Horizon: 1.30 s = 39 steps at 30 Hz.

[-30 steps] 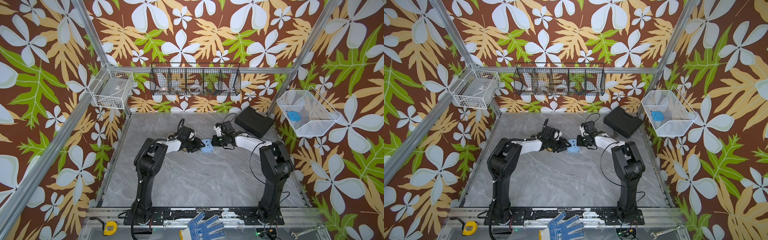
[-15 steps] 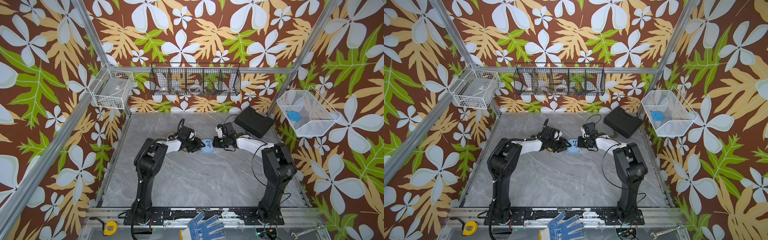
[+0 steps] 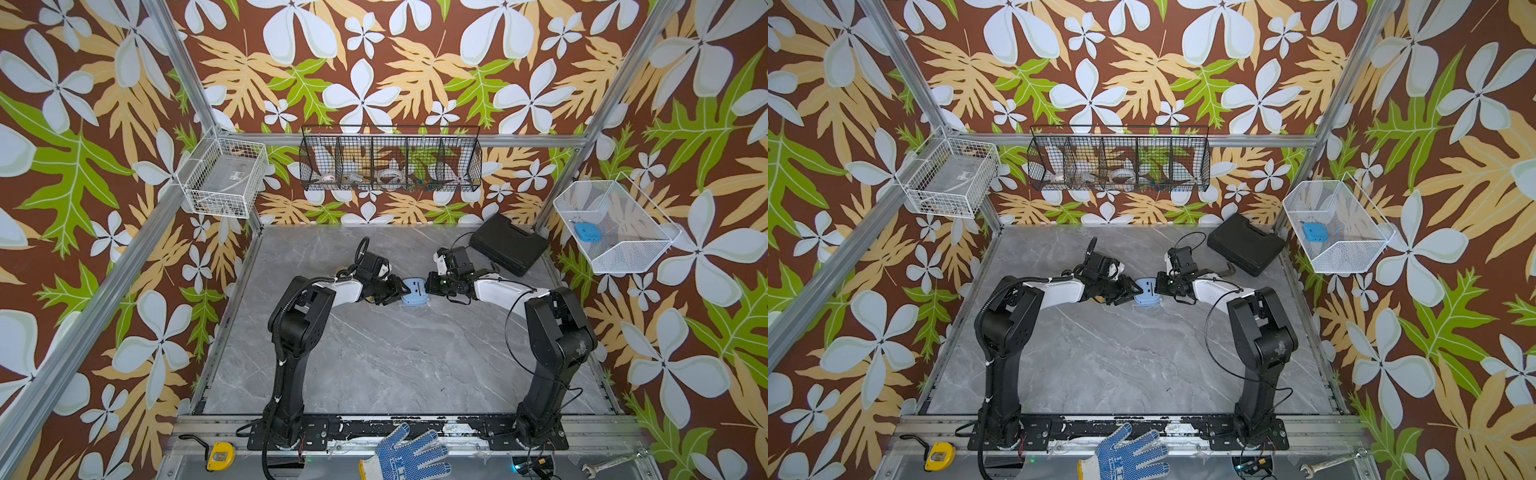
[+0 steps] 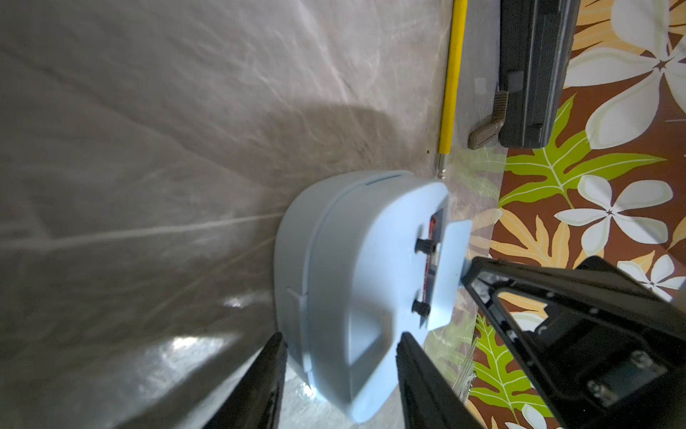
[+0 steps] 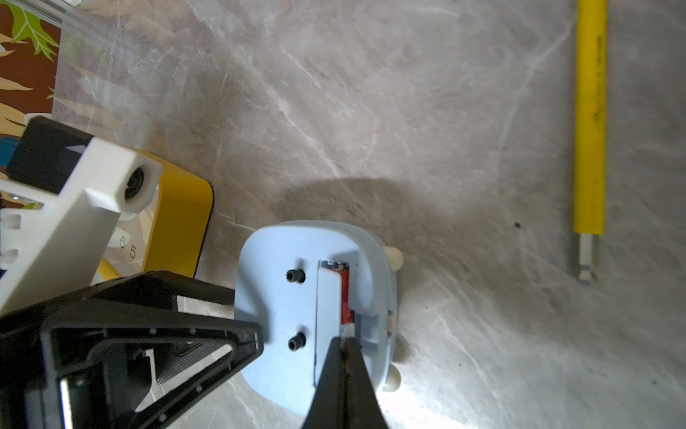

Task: Insert the battery into the alarm
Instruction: Install the battery in the alarm.

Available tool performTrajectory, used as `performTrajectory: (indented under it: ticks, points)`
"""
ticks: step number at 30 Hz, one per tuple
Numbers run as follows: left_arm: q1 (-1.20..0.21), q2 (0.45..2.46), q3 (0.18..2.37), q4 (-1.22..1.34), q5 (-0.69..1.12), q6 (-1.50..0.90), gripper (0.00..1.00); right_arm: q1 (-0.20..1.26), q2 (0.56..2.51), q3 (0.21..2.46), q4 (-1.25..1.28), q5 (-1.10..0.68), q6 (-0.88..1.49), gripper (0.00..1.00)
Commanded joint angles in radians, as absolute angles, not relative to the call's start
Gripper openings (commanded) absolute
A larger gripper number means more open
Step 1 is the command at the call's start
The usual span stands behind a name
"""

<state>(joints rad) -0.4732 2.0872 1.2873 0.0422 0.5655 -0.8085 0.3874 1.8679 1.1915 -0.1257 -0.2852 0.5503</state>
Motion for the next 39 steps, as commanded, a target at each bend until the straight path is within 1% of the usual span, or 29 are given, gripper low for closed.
performTrajectory:
  ticks: [1, 22, 39]
  points:
    - [-0.474, 2.092, 1.285, 0.063, 0.576, -0.809, 0.50, 0.388, 1.873, 1.193, -0.098, -0.285, 0.569, 0.00]
    - [-0.473, 2.093, 1.285, 0.065, 0.576, -0.812, 0.50, 0.393, 1.914, 1.270, -0.236, -0.241, 0.496, 0.00]
    - [-0.474, 2.095, 1.287, 0.065, 0.578, -0.812, 0.50, 0.394, 1.926, 1.276, -0.216, -0.251, 0.515, 0.00]
